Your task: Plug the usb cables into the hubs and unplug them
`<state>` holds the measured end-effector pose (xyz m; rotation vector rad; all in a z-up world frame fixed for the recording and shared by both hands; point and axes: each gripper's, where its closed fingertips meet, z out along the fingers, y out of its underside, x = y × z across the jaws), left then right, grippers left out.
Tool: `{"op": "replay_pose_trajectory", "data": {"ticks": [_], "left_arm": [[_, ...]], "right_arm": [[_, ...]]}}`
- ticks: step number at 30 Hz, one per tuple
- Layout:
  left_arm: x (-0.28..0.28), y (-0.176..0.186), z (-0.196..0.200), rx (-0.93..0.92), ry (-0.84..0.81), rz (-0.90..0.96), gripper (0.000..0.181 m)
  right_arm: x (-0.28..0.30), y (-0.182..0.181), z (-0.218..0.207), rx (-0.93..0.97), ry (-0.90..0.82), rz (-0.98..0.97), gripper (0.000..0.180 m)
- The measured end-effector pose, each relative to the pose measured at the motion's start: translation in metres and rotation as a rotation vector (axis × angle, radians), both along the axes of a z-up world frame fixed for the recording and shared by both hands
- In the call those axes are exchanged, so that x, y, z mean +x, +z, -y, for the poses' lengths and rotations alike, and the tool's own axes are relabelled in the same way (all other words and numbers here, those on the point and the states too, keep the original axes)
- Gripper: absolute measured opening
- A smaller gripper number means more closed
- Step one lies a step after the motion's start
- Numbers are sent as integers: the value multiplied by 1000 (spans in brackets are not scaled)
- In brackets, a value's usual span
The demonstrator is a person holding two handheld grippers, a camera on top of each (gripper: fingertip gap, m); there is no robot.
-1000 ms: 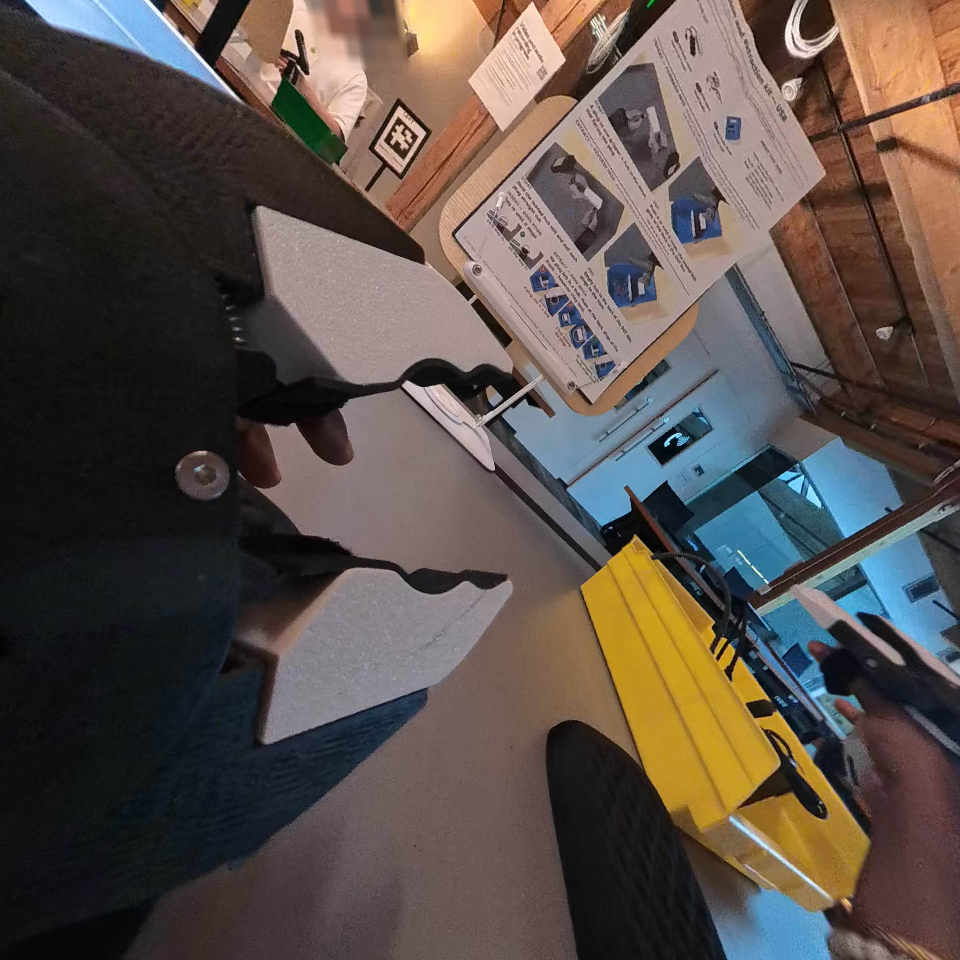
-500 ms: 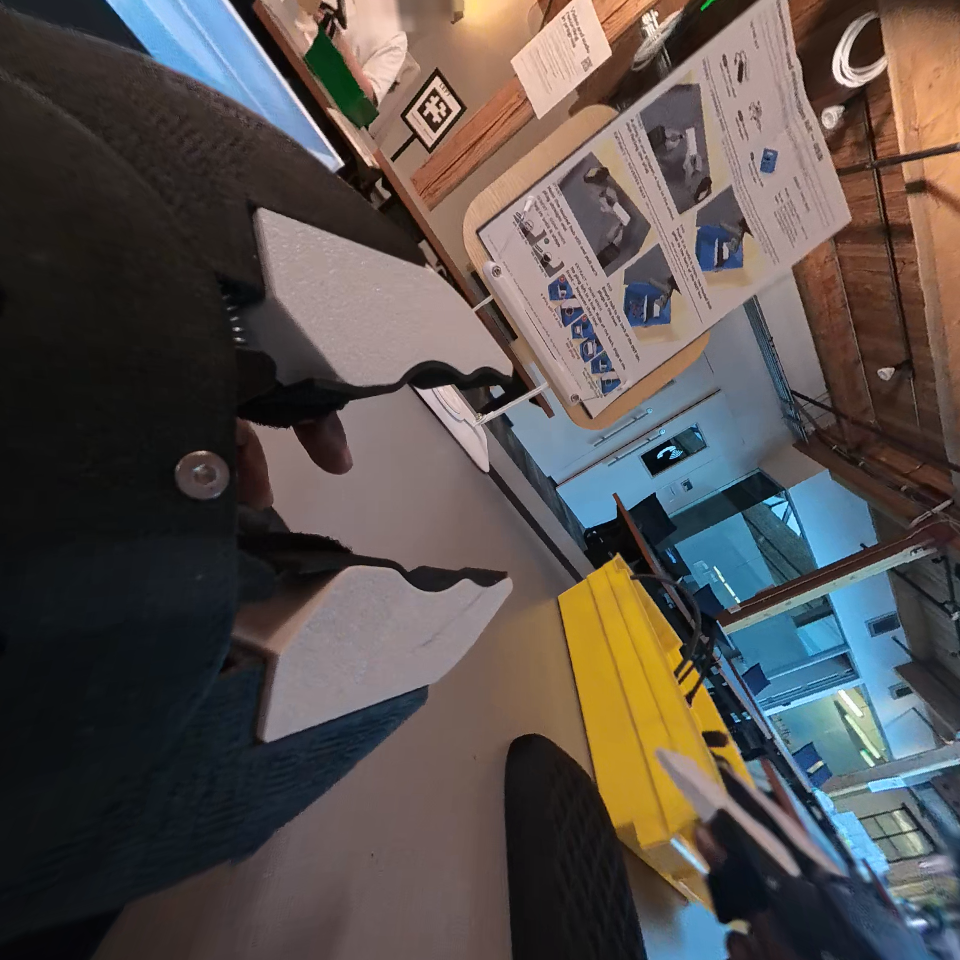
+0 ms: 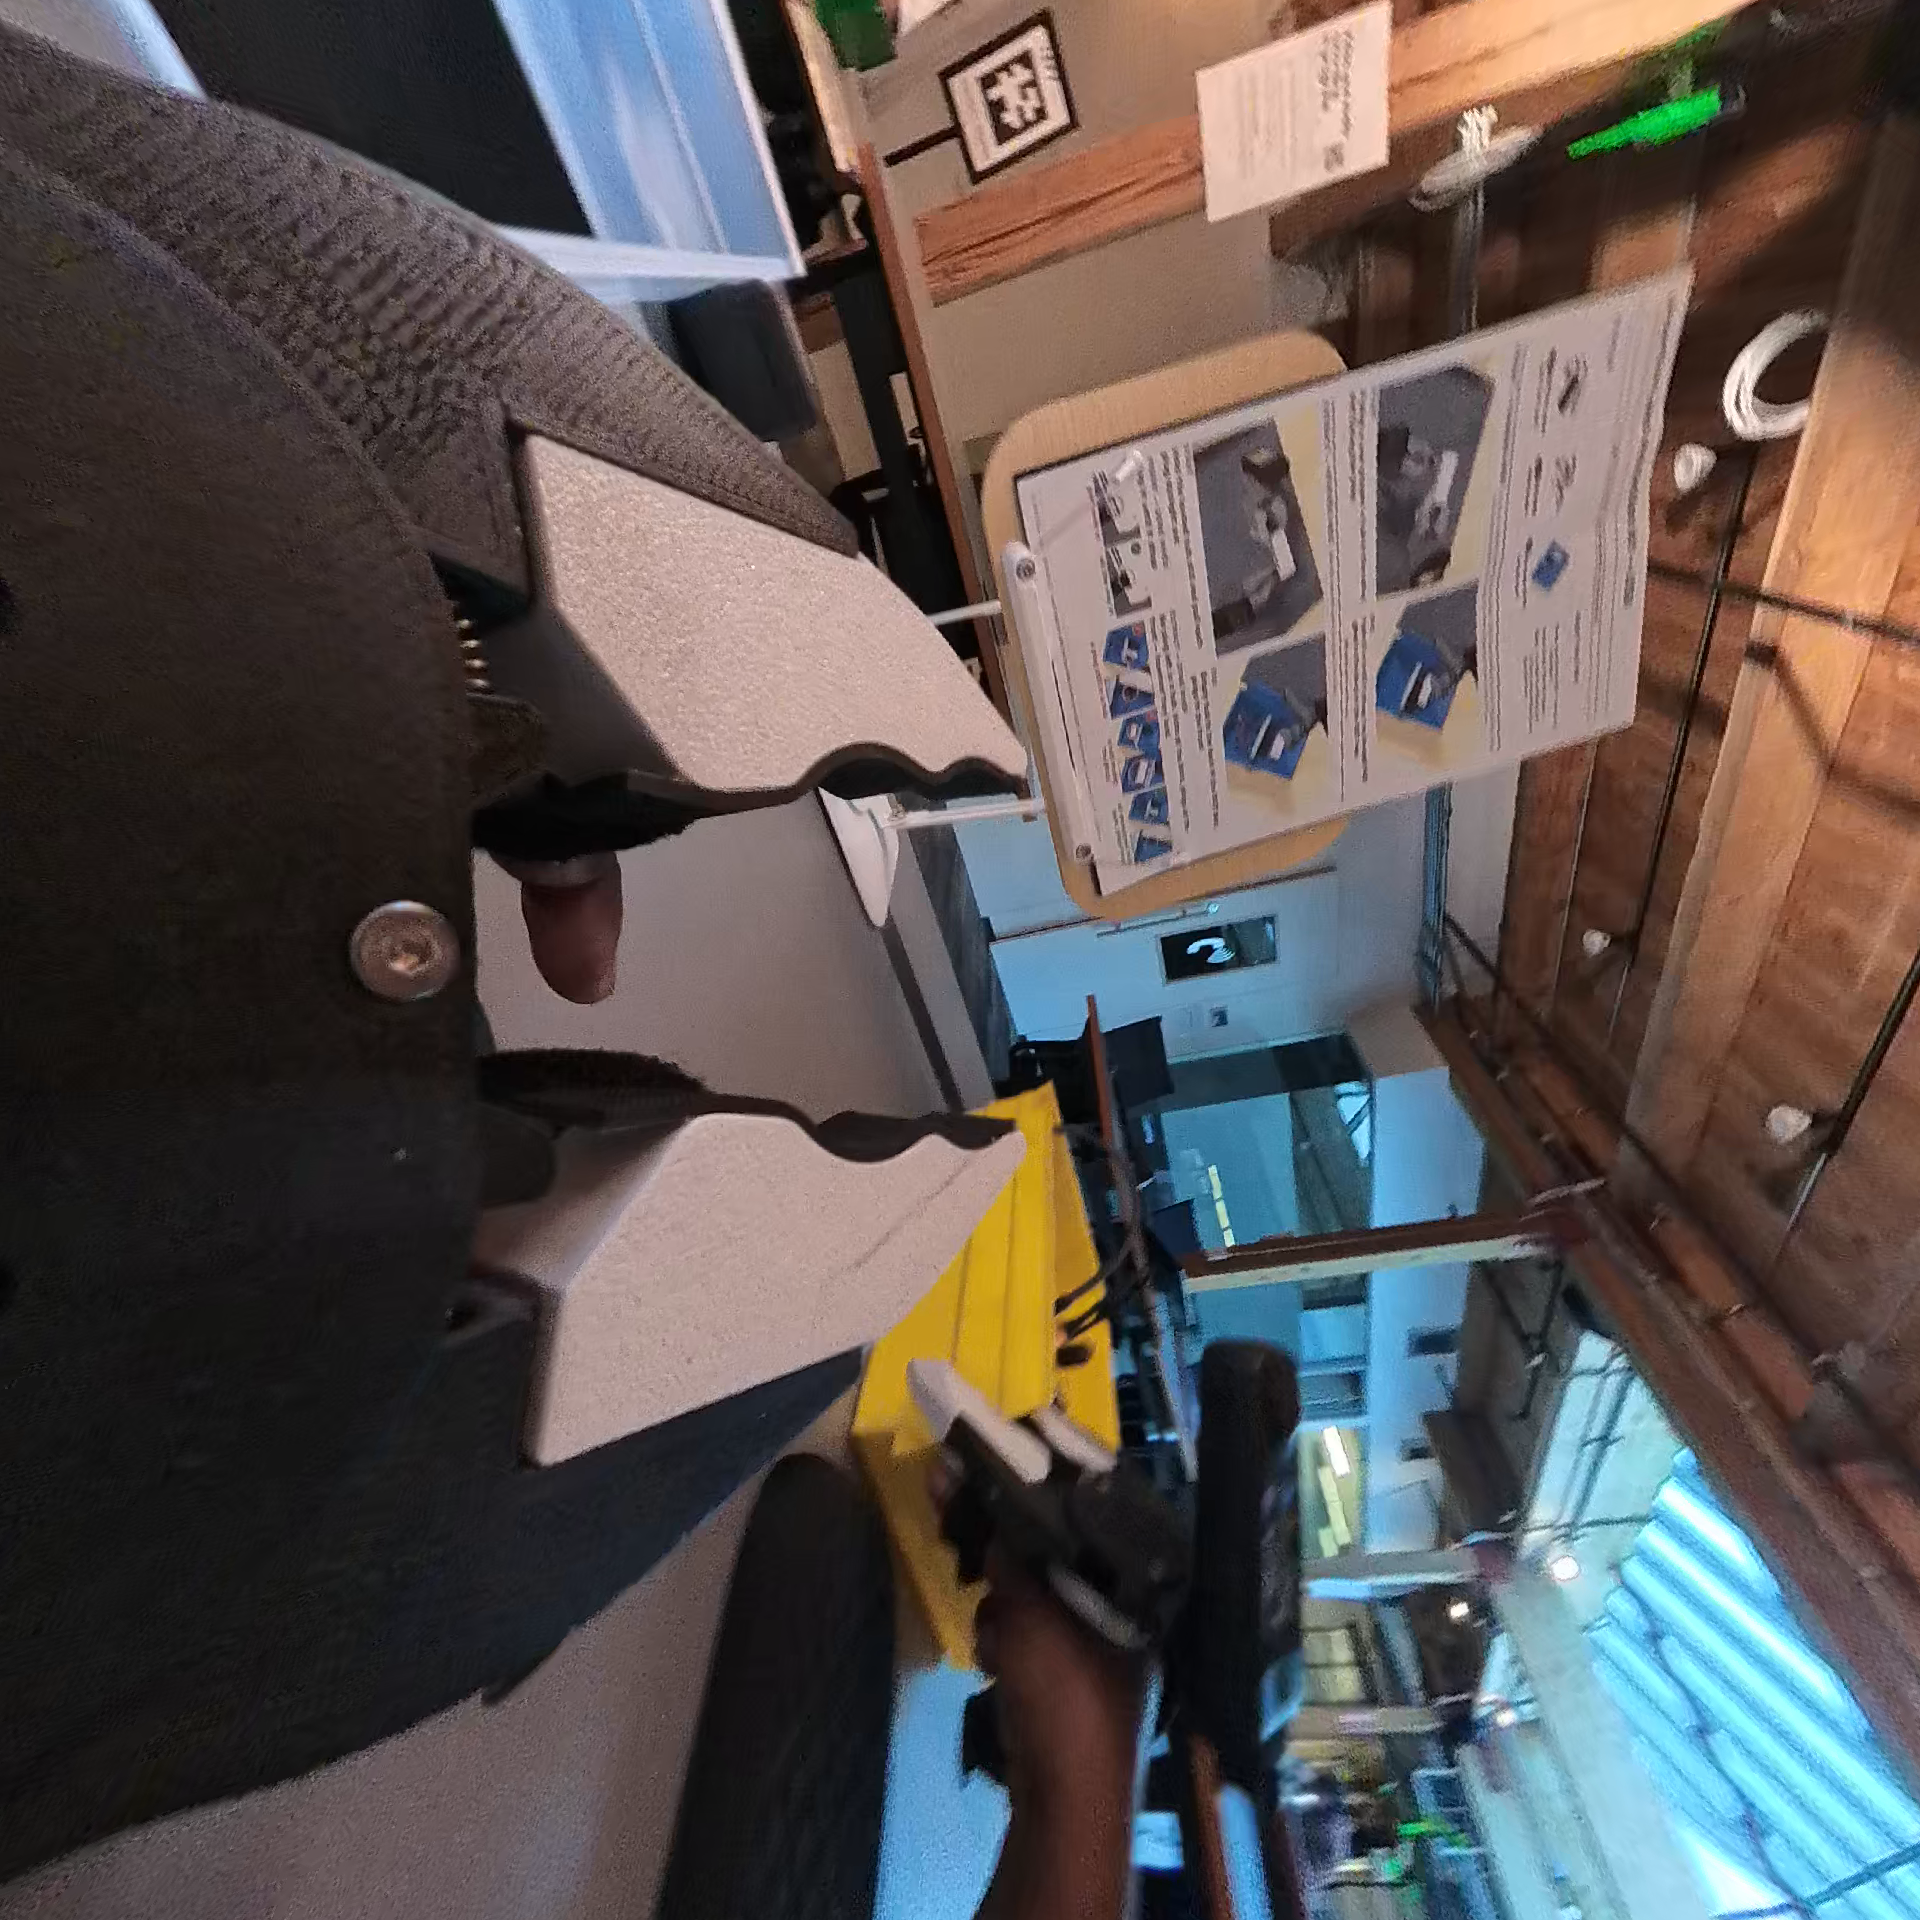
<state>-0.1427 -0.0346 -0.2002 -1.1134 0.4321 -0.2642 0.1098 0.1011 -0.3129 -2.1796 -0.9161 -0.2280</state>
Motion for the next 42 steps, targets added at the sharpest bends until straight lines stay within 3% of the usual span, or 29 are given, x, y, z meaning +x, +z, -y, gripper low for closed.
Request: {"op": "replay_pose_trajectory", "data": {"ticks": [5, 8, 15, 20, 28, 33, 36, 38, 40, 42], "left_arm": [[36, -21, 5, 10, -31, -299, 58], [42, -25, 7, 12, -38, -355, 59], [26, -11, 7, 10, -38, -197, 55], [29, -13, 9, 19, -41, -227, 54], [23, -6, 10, 43, -7, -182, 54], [6, 9, 16, 86, 22, -50, 52], [-4, 24, 27, 171, 56, -9, 52], [-20, 37, 35, 217, 126, -27, 52], [-72, 55, 32, 224, 390, -98, 52], [-145, 70, 35, 172, 647, -54, 53]], "right_arm": [[-54, 1, -6, 3, 74, -42, 20], [-89, 1, 2, 0, 132, -79, 19], [-174, 2, 18, -34, 272, -158, 23], [-224, 3, 28, -6, 360, -194, 26], [-280, 8, 57, 35, 589, -347, 46], [-299, 30, 85, 22, 752, -633, 41], [-291, 73, 92, 172, 759, -906, 45], [-280, 94, 97, 320, 780, -987, 47], [-276, 104, 102, 437, 799, -976, 47], [-283, 103, 111, 487, 843, -921, 47]]}}
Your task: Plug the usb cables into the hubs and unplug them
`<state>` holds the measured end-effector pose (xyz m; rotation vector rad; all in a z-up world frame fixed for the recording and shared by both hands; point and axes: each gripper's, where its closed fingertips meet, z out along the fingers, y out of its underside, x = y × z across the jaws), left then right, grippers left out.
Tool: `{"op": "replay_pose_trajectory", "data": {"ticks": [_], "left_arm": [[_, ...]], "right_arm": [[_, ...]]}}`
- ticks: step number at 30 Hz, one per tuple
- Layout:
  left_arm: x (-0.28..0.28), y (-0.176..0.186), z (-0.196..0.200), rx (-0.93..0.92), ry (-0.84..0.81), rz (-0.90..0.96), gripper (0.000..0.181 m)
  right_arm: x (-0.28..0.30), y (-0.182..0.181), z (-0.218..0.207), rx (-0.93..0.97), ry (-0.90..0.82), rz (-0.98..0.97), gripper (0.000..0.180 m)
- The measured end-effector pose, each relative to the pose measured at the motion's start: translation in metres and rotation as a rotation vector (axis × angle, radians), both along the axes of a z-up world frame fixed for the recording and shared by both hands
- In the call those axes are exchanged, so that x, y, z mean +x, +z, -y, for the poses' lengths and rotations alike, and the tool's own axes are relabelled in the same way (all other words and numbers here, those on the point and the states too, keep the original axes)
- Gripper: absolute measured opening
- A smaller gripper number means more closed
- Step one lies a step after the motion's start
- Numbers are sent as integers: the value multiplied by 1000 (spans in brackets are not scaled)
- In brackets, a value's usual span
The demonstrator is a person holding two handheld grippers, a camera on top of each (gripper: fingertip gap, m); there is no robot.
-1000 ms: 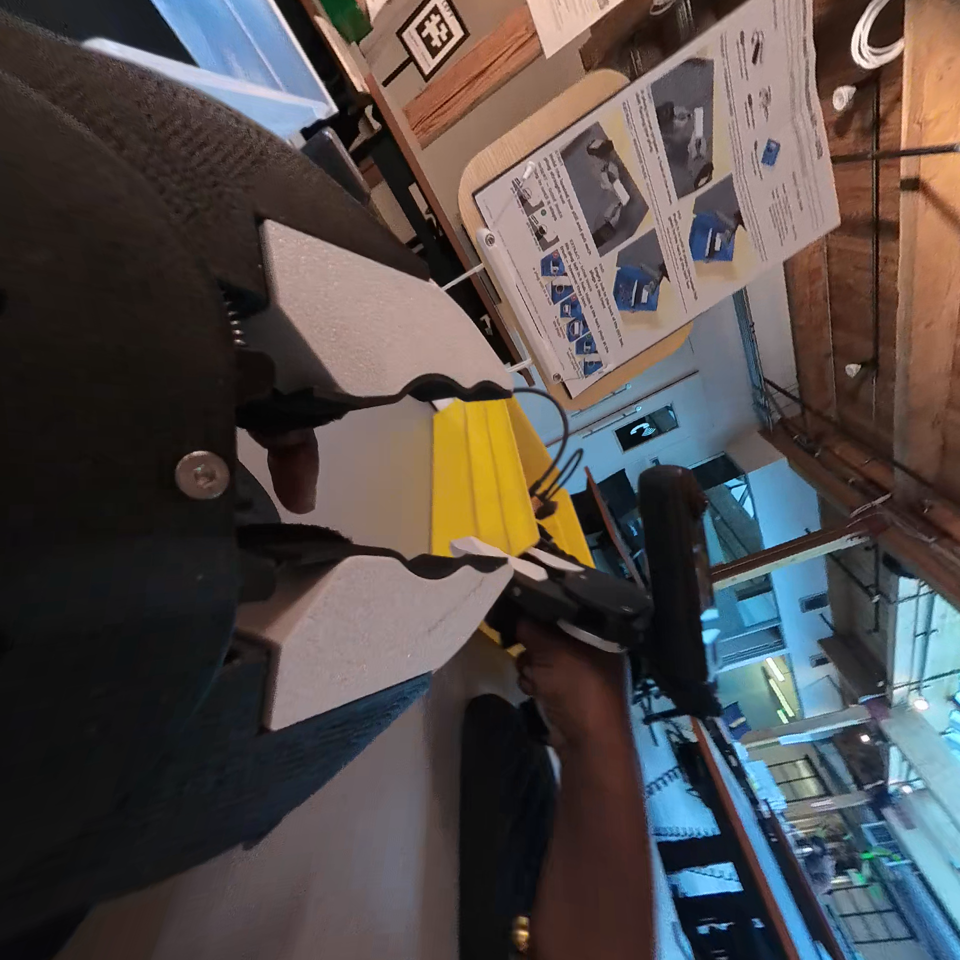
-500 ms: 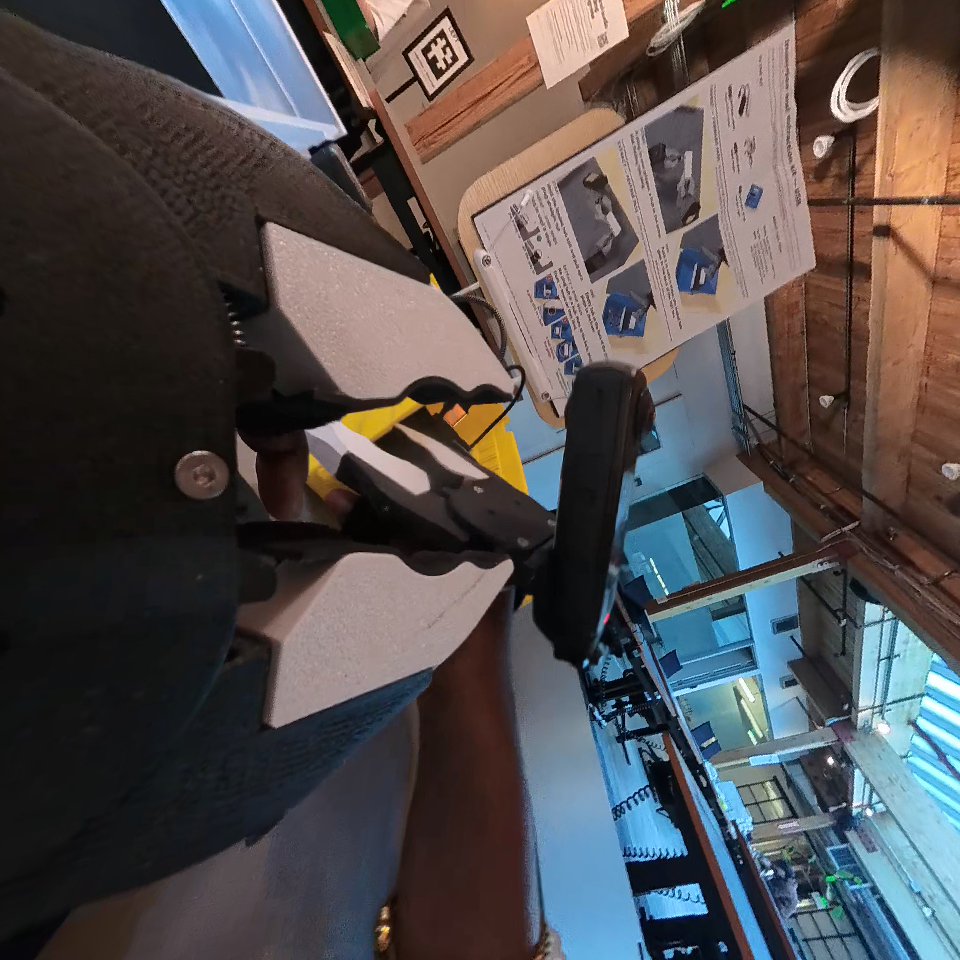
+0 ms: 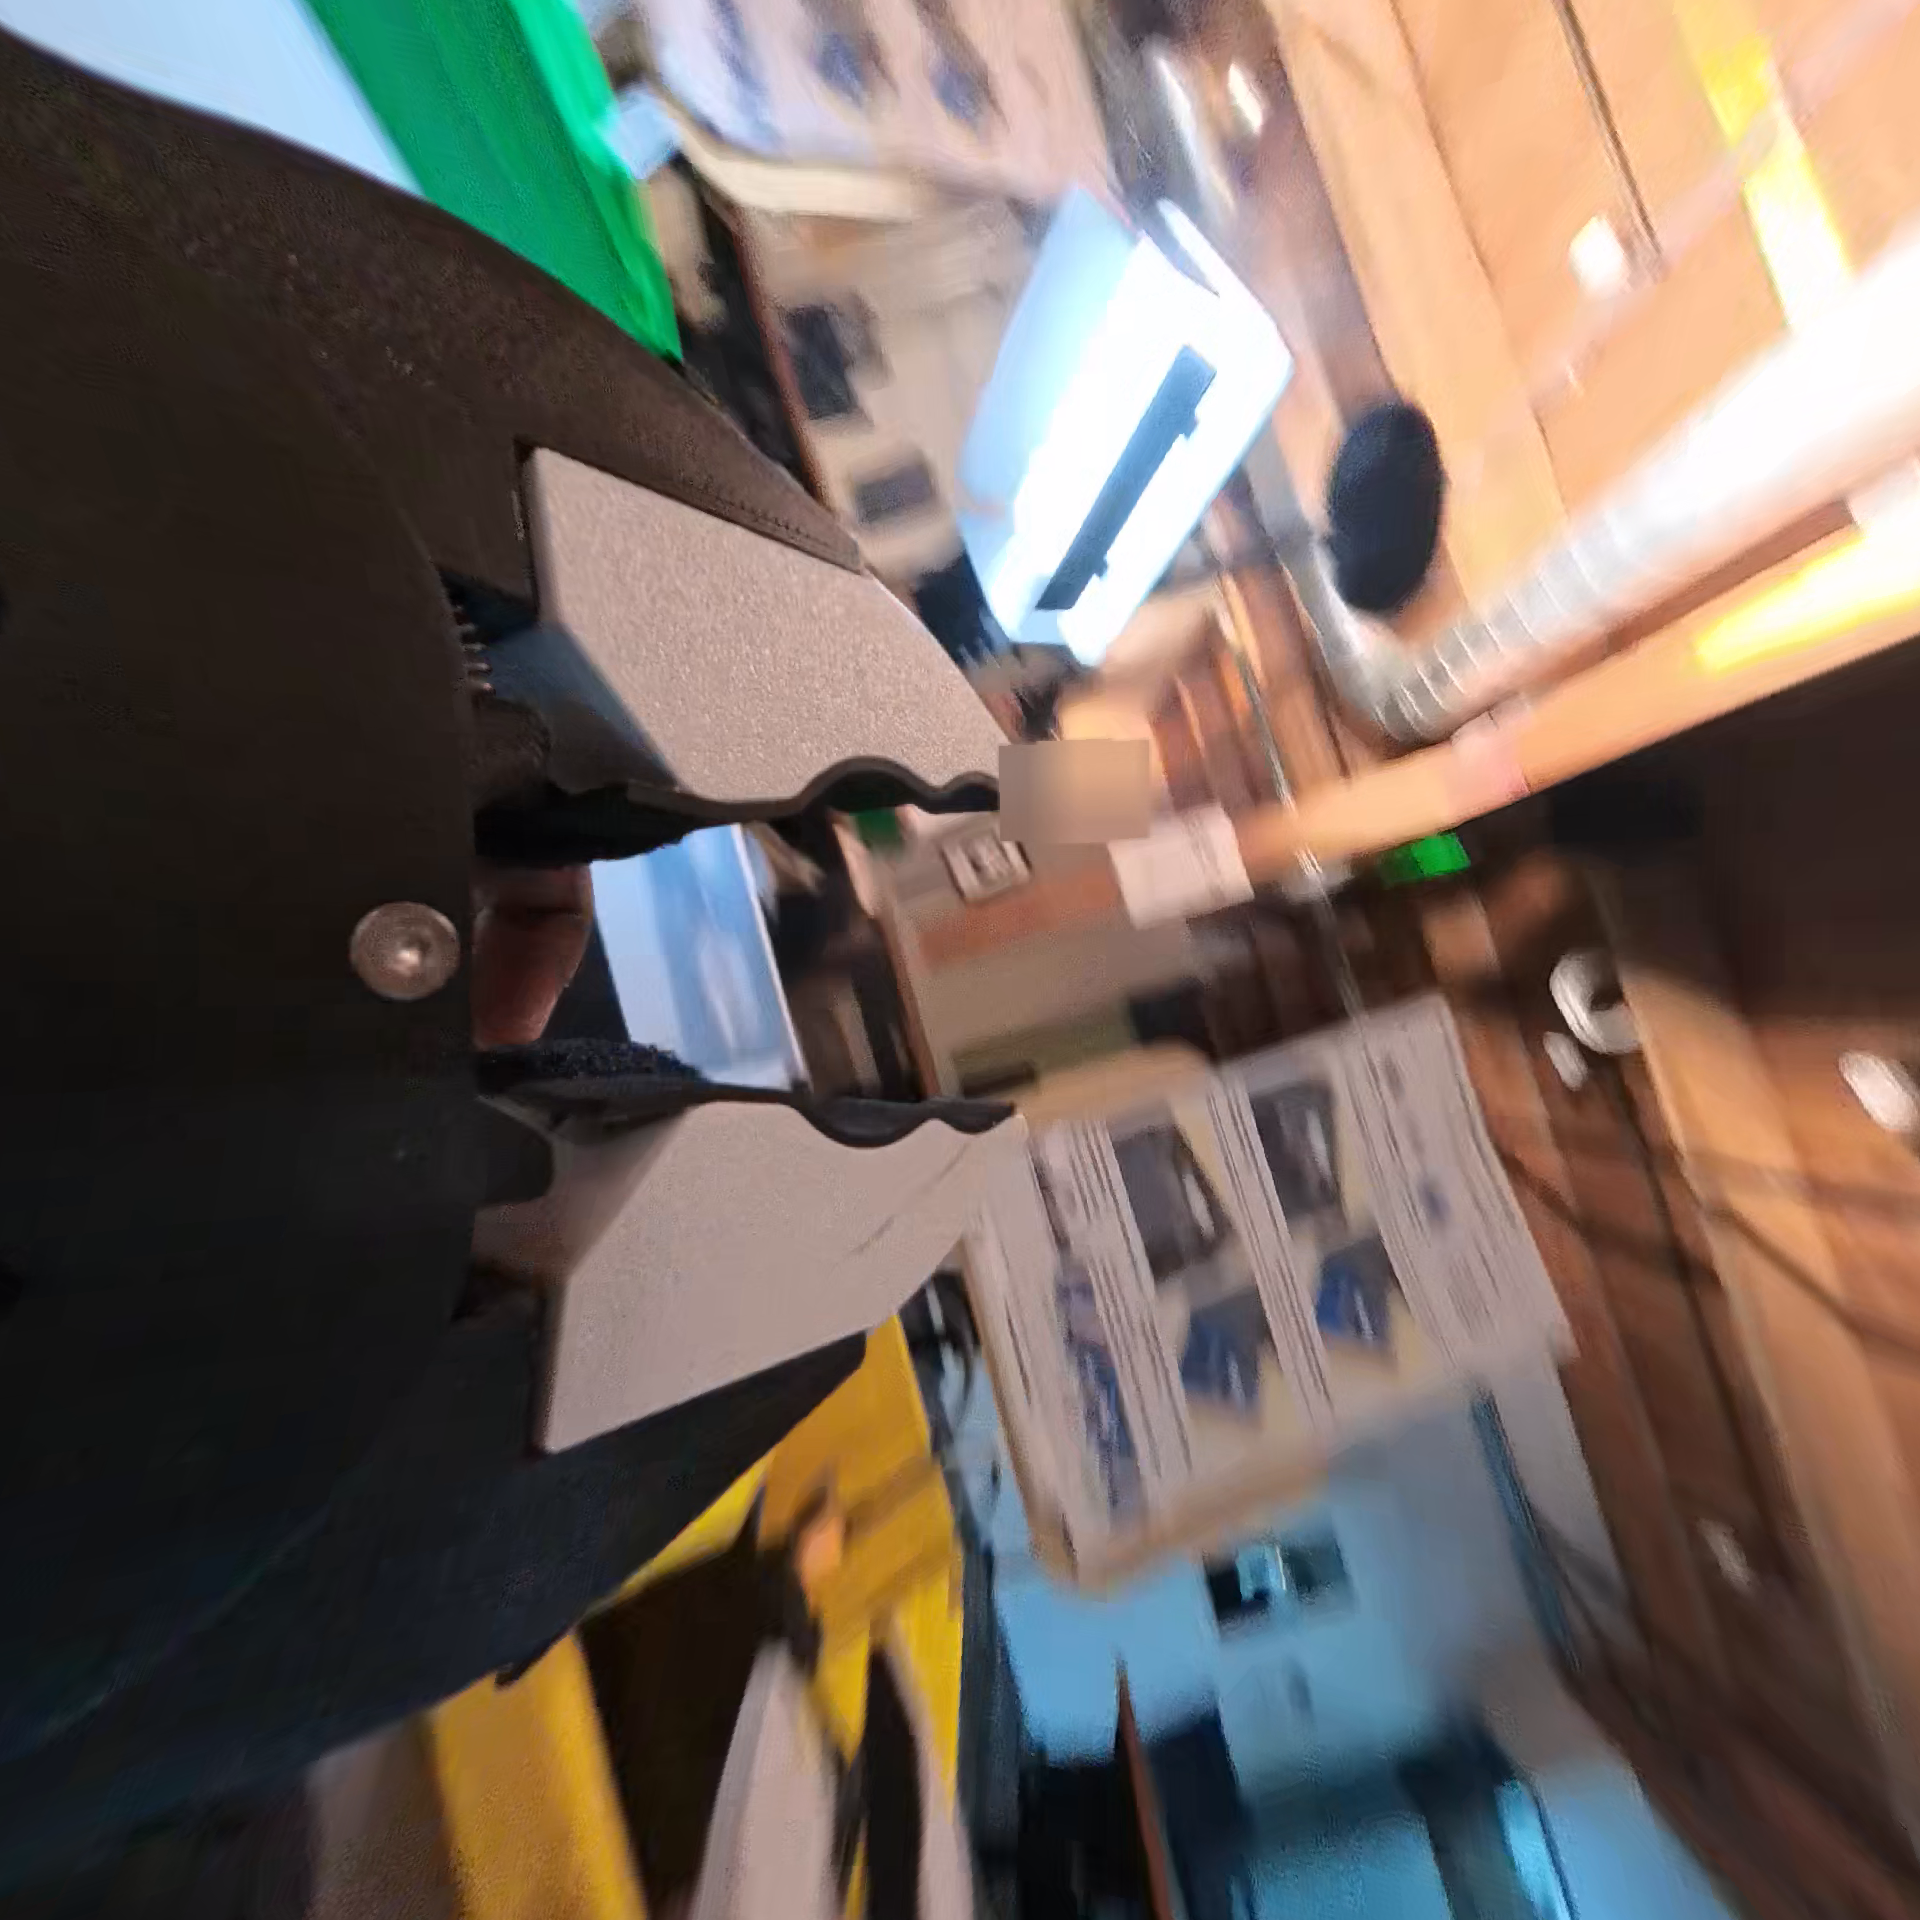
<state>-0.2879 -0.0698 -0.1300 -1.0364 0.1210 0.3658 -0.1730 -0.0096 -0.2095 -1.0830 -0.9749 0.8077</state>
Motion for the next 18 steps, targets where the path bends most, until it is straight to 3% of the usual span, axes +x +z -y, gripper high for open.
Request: {"op": "replay_pose_trajectory", "data": {"ticks": [2, 4, 6, 10, 12, 13, 15, 18], "left_arm": [[-71, -6, 8, -42, 136, 176, 58], [-130, -39, 11, -180, 250, 297, 59], [-162, -80, 8, -379, 302, 307, 48], [-158, -113, -2, -557, 187, 329, 41], [-154, -112, 1, -614, 207, 283, 10], [-144, -112, 1, -671, 148, 245, 5], [-134, -108, 3, -702, 94, 257, 14], [-129, -112, -3, -674, 93, 238, 52]], "right_arm": [[-12, -8, 13, 39, 34, 53, 47], [-25, -21, 28, 51, 92, 111, 47], [-35, -32, 38, 48, 133, 161, 47], [-49, -46, 45, -37, 187, 197, 47], [-52, -51, 42, -47, 168, 234, 51], [-52, -51, 40, -52, 162, 237, 51], [-51, -51, 35, -75, 125, 231, 52], [-52, -56, 20, -141, 34, 251, 52]]}}
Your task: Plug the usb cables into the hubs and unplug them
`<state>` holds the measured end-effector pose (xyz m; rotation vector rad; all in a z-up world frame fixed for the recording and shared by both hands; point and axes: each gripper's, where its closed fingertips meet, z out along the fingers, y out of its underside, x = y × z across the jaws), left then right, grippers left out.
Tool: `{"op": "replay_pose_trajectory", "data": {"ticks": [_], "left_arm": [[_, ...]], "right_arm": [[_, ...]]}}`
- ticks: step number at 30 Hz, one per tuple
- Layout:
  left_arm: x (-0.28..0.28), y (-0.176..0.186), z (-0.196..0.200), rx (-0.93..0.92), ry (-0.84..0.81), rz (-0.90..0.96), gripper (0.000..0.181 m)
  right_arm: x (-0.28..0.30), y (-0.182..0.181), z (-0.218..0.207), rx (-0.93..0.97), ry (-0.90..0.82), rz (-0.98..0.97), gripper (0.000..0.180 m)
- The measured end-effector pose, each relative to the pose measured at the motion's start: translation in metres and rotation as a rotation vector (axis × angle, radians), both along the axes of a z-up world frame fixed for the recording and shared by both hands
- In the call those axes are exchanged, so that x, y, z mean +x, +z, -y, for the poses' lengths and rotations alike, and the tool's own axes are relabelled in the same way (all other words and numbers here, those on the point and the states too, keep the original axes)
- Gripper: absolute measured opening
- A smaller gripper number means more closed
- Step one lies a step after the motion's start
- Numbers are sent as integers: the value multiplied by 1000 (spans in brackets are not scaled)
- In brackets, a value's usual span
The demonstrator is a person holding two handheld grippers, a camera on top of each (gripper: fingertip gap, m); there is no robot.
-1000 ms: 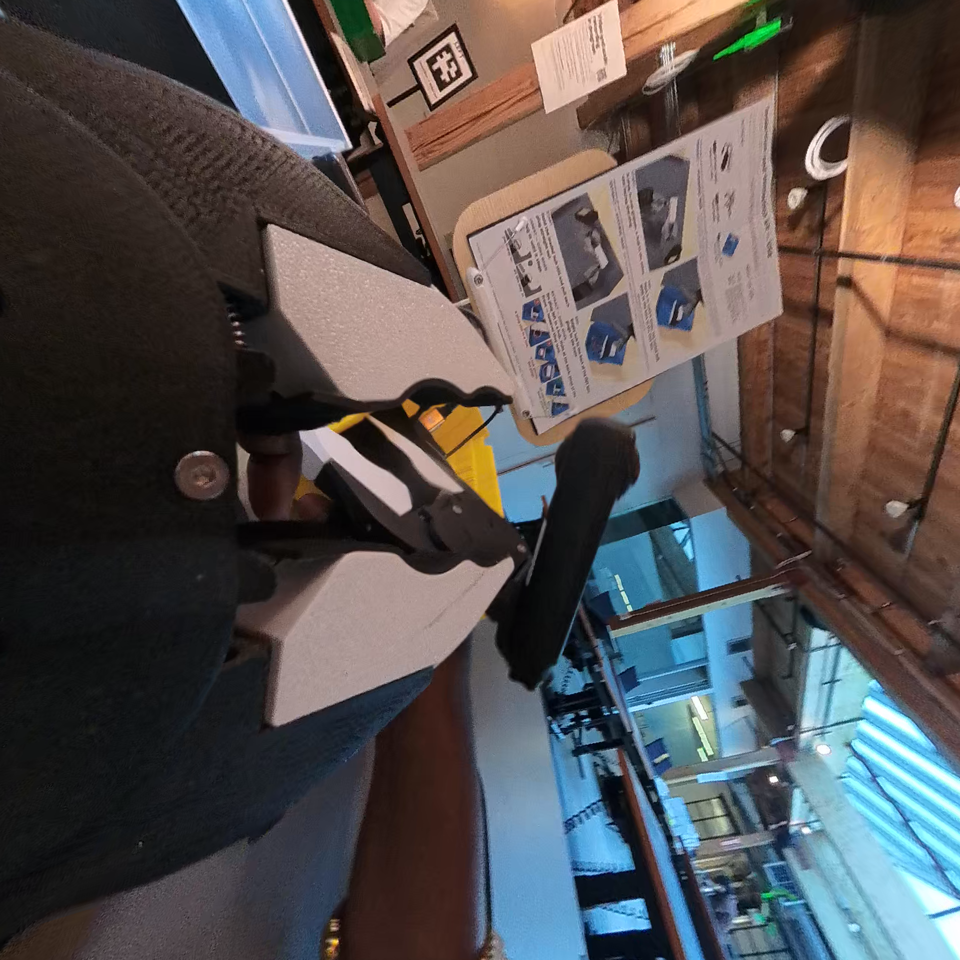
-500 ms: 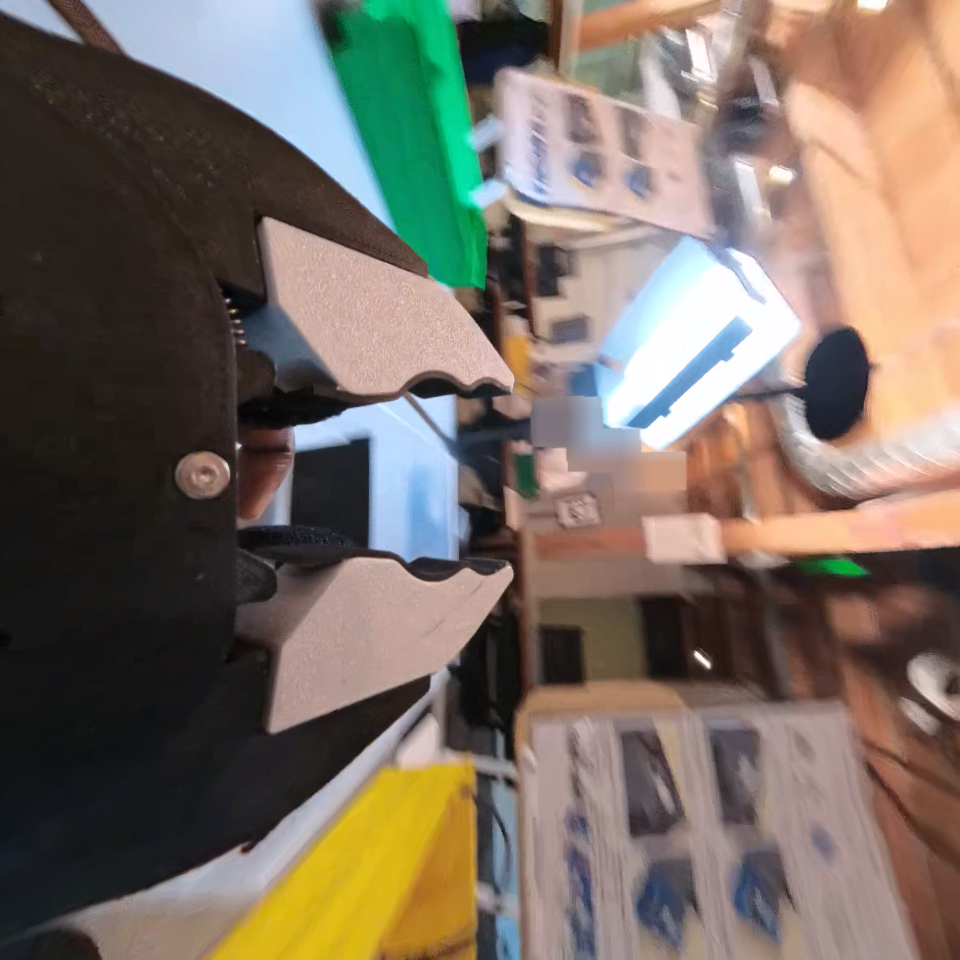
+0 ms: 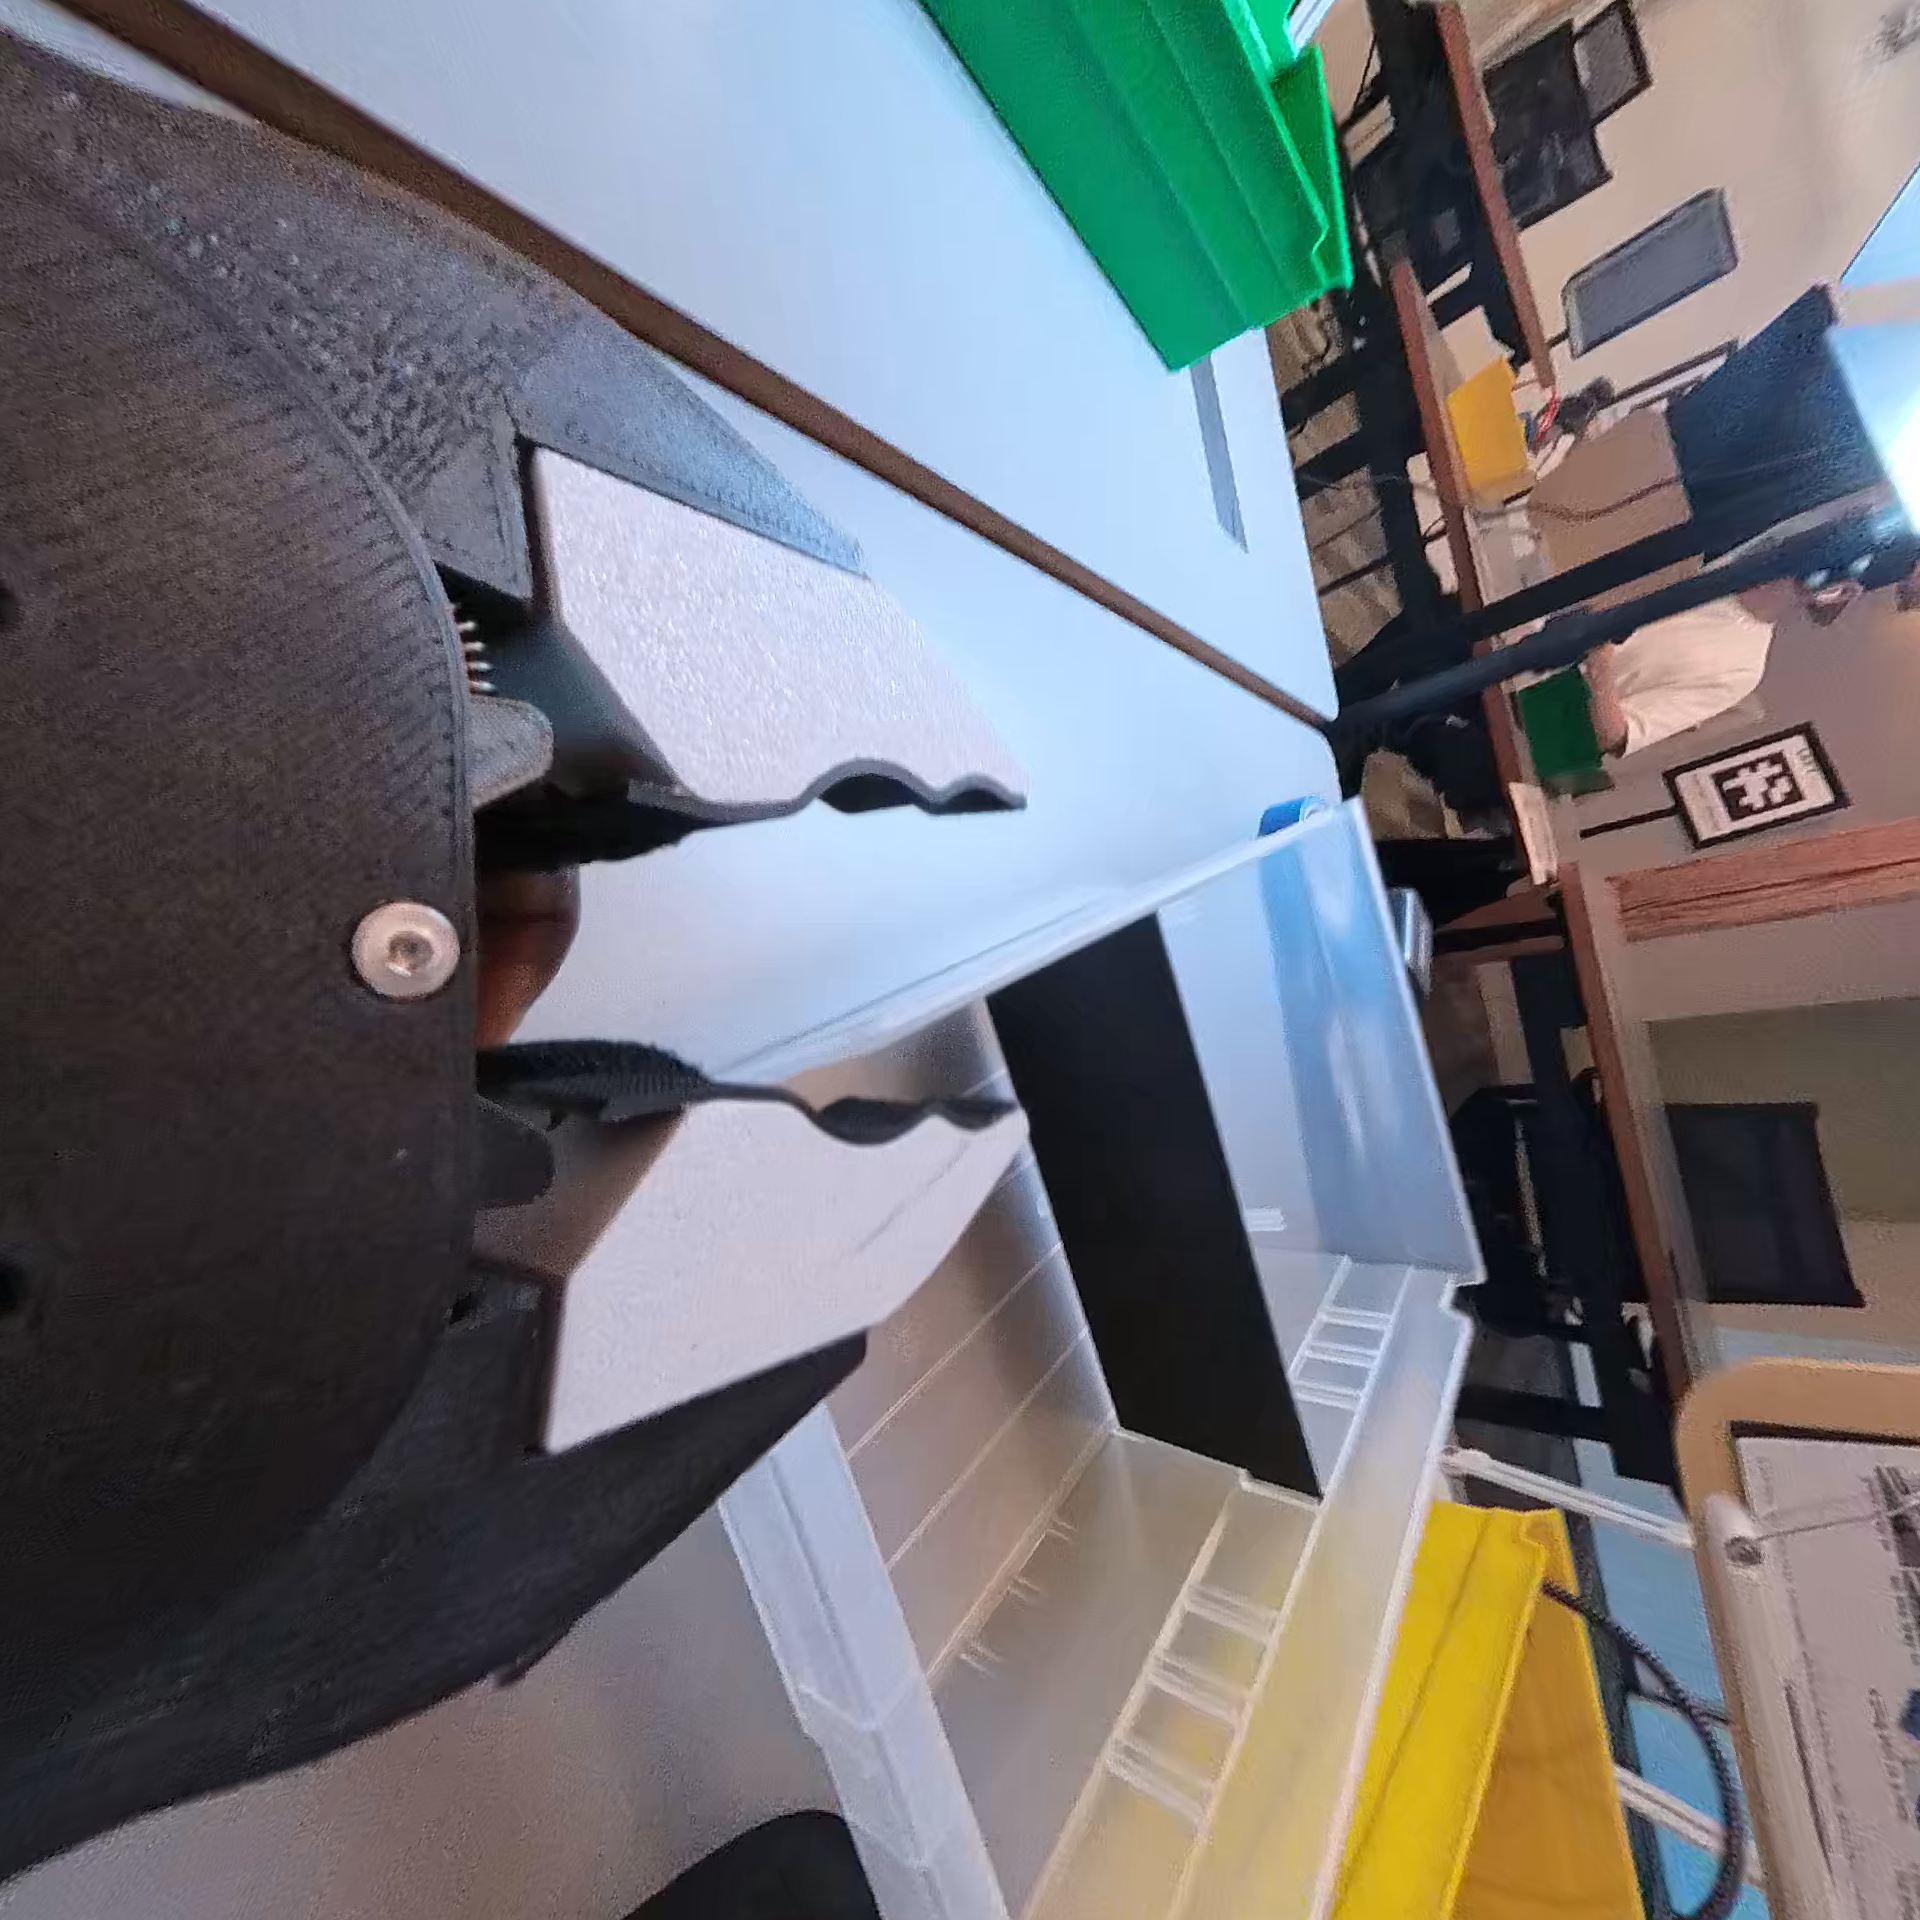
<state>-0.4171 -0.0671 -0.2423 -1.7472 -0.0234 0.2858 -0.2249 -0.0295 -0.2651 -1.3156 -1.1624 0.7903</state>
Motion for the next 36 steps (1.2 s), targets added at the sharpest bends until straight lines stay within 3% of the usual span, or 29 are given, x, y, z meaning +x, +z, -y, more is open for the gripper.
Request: {"op": "replay_pose_trajectory", "data": {"ticks": [3, 5, 9, 14, 18, 26, 30, 36], "left_arm": [[5, -34, -13, -110, -20, 16, 60], [10, -53, -19, -196, -45, 25, 51], [12, -48, -20, -165, -9, -56, 14], [18, -42, -19, -120, 31, -125, 12], [22, -11, -12, 35, 87, -208, 8], [50, 61, 17, 399, 99, -290, 8], [83, 100, 25, 547, 73, -310, 8], [155, 146, 9, 621, -59, -301, 9]], "right_arm": [[-1, -3, -13, 11, -92, 41, 45], [-4, -6, -16, 33, -111, 76, 37], [-11, -20, -20, 22, -124, 194, 31], [-6, -21, -30, 14, -153, 193, 18], [-5, -12, -26, 199, -165, 204, 16], [20, 61, -5, 543, -239, -7, 14], [53, 97, 4, 616, -313, -100, 13], [127, 138, -1, 628, -453, -176, 13]]}}
